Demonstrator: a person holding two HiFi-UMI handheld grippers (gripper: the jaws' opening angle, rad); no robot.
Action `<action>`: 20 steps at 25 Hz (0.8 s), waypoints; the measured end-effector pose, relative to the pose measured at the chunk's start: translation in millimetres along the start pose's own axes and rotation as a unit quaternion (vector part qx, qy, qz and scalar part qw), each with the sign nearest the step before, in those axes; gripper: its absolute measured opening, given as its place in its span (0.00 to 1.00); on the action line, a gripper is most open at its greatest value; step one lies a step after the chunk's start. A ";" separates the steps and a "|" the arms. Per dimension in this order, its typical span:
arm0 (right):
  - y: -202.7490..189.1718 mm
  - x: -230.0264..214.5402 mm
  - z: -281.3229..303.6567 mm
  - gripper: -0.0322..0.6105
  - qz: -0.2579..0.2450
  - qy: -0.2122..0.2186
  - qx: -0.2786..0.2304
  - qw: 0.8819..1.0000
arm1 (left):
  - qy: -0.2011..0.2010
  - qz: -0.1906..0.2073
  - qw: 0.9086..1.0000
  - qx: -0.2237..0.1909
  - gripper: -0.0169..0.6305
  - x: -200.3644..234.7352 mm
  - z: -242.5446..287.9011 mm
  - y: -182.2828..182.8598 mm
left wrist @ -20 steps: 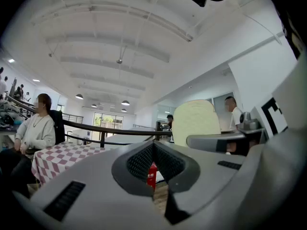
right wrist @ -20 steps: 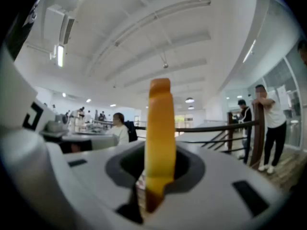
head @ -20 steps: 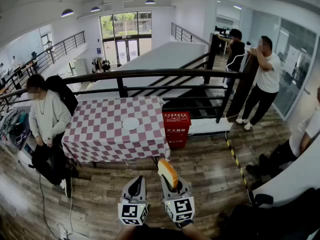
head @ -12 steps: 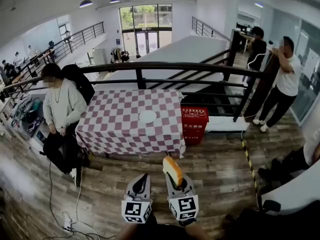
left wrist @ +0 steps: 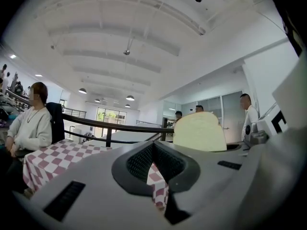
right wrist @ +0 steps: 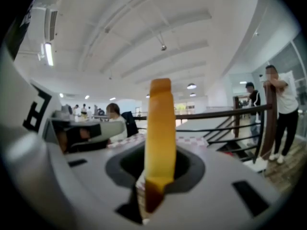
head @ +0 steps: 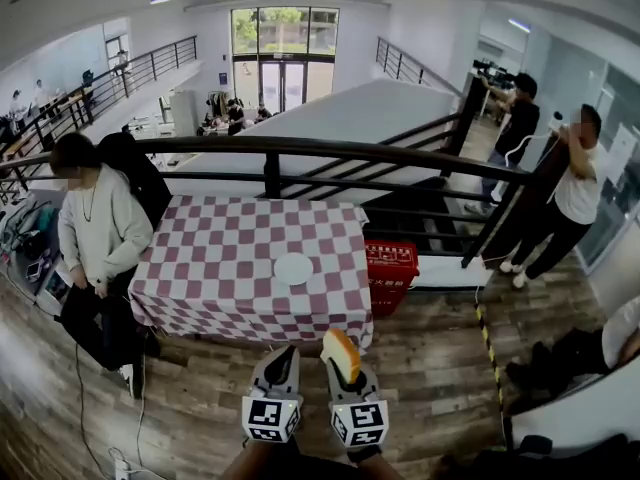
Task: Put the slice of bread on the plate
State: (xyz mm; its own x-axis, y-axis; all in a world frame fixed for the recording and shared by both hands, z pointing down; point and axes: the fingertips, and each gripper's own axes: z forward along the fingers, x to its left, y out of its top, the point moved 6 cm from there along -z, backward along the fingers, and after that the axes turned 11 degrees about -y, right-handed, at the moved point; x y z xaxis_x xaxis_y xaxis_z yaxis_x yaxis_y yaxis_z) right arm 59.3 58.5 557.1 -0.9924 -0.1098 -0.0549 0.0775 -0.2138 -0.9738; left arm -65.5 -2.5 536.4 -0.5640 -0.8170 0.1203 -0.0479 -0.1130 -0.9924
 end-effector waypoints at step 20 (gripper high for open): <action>8.3 23.3 194.0 0.20 -0.014 0.027 0.100 0.995 | 0.016 -0.080 0.995 0.054 0.05 166.2 108.8 -16.8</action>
State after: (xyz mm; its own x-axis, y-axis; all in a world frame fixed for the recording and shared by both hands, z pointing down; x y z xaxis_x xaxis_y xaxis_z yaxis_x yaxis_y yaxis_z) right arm 55.2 -134.1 590.6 -0.9977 -0.0503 -0.0445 0.0611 -0.4055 -0.9121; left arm -68.8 -197.9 575.8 -0.5824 -0.7653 0.2741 -0.0507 -0.3023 -0.9519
